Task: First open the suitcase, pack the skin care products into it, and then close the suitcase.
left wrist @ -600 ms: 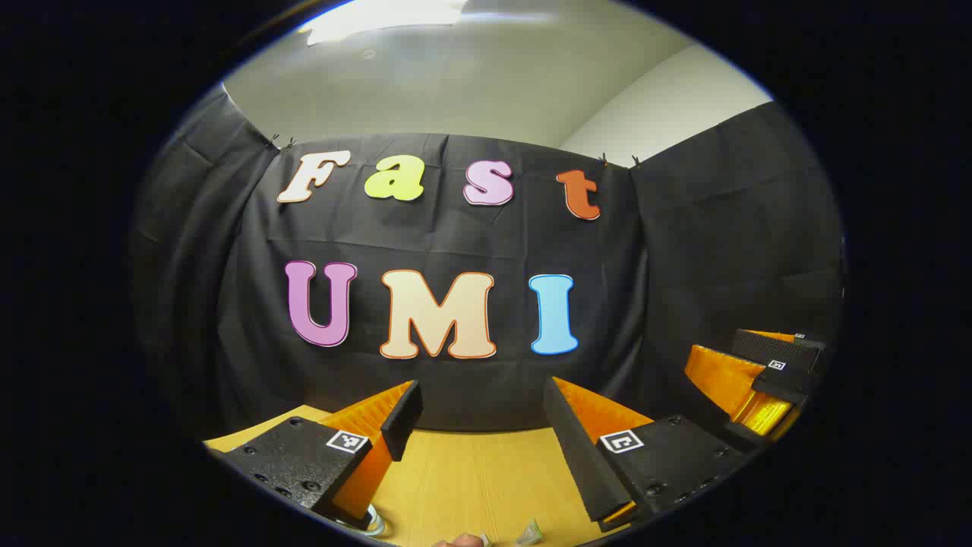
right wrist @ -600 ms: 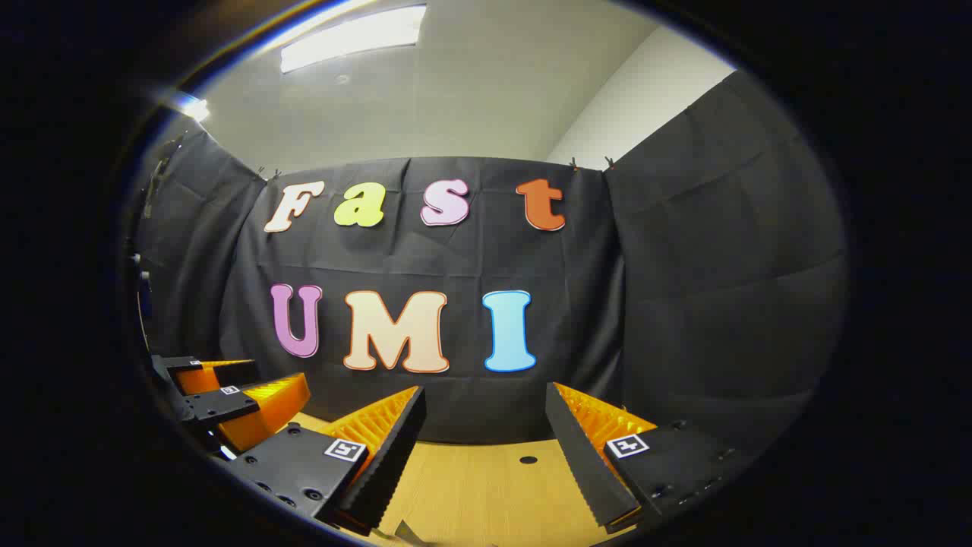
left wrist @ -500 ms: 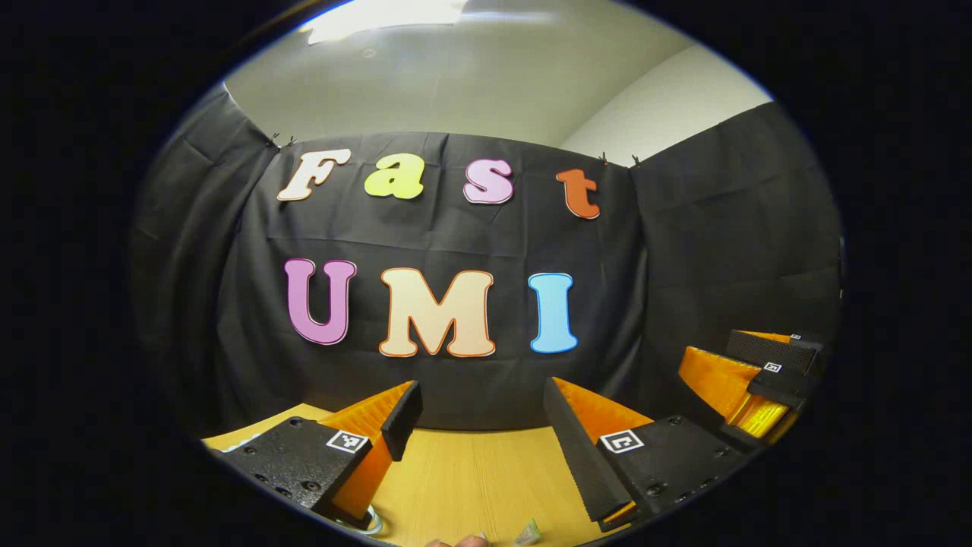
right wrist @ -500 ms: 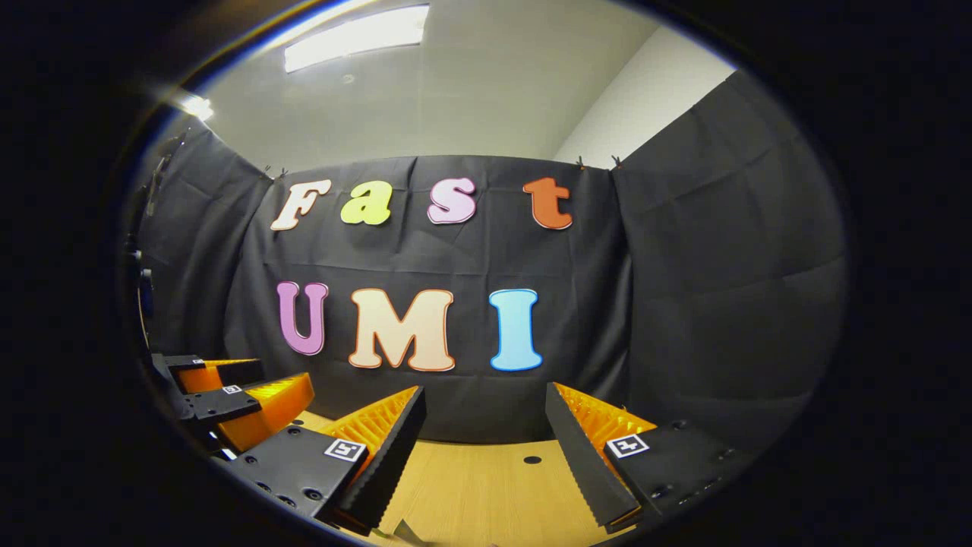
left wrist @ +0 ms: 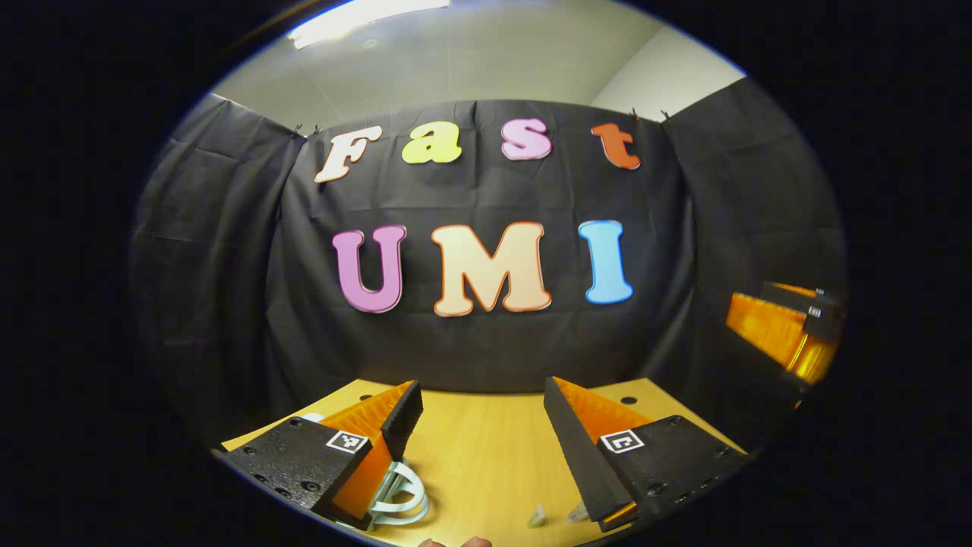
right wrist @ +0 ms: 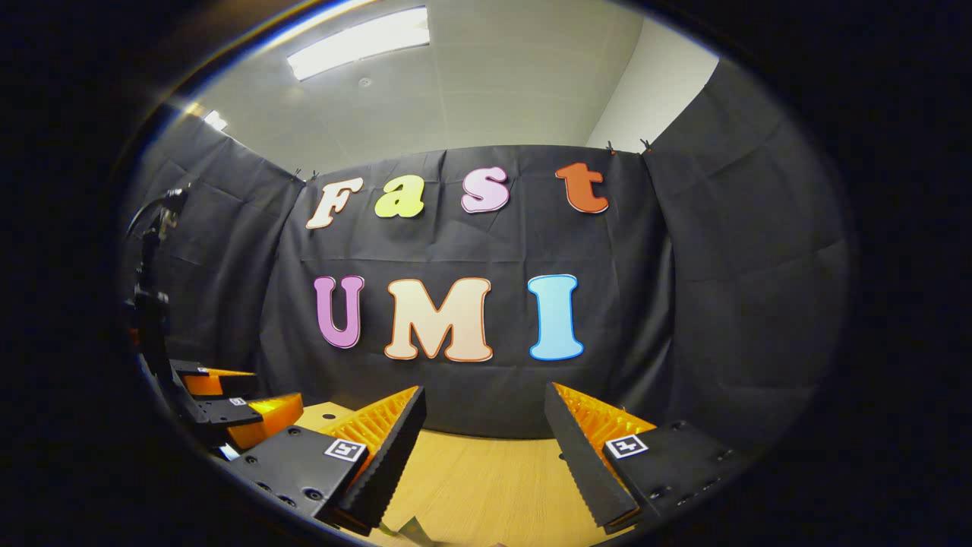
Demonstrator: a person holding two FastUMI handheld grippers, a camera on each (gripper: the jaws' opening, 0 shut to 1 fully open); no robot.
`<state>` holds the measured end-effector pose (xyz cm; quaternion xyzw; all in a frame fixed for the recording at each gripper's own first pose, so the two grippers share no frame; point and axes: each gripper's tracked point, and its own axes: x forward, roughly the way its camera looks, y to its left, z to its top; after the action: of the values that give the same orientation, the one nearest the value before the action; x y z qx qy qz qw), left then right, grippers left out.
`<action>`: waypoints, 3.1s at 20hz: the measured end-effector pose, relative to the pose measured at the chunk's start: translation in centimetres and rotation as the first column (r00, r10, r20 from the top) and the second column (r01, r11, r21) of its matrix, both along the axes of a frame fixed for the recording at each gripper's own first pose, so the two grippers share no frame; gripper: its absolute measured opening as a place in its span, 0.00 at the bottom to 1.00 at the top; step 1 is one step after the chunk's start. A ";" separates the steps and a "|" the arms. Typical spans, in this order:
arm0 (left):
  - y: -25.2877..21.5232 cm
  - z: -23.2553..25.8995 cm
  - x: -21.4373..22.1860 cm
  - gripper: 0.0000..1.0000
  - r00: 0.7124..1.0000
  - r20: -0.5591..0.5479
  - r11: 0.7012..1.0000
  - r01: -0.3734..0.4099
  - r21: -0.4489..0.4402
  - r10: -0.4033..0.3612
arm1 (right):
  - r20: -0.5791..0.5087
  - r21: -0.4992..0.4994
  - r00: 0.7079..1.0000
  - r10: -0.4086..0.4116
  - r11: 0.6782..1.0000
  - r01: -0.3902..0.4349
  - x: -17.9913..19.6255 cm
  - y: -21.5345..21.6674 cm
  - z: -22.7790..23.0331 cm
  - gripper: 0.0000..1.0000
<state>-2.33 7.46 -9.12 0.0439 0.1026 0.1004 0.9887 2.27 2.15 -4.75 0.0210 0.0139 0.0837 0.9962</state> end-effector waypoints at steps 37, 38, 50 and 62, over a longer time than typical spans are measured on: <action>10.1 -27.7 -3.4 0.01 0.597 -0.795 0.983 -0.055 -0.175 -0.108 | -0.168 -0.175 0.981 -0.099 0.982 0.070 2.2 3.2 -8.1 0.98; 10.1 -27.3 -3.3 0.00 0.599 -0.795 0.987 -0.042 -0.156 -0.100 | -0.161 -0.168 0.982 -0.094 0.984 0.066 2.1 3.3 -7.9 0.98; 10.5 -13.8 -1.4 0.00 0.754 -0.651 0.987 -0.025 -0.159 -0.086 | -0.121 -0.064 0.993 -0.015 0.998 0.007 2.2 8.7 -7.1 0.97; 23.0 -4.0 -2.8 0.00 0.851 -0.523 0.988 -0.036 -0.151 -0.049 | -0.078 -0.050 0.997 0.025 0.998 -0.029 3.7 19.6 -6.1 0.98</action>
<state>-5.16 30.45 -13.09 -0.0070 0.3759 0.0729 0.9238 5.94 21.73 -10.83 -0.0012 0.0548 0.0958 0.9939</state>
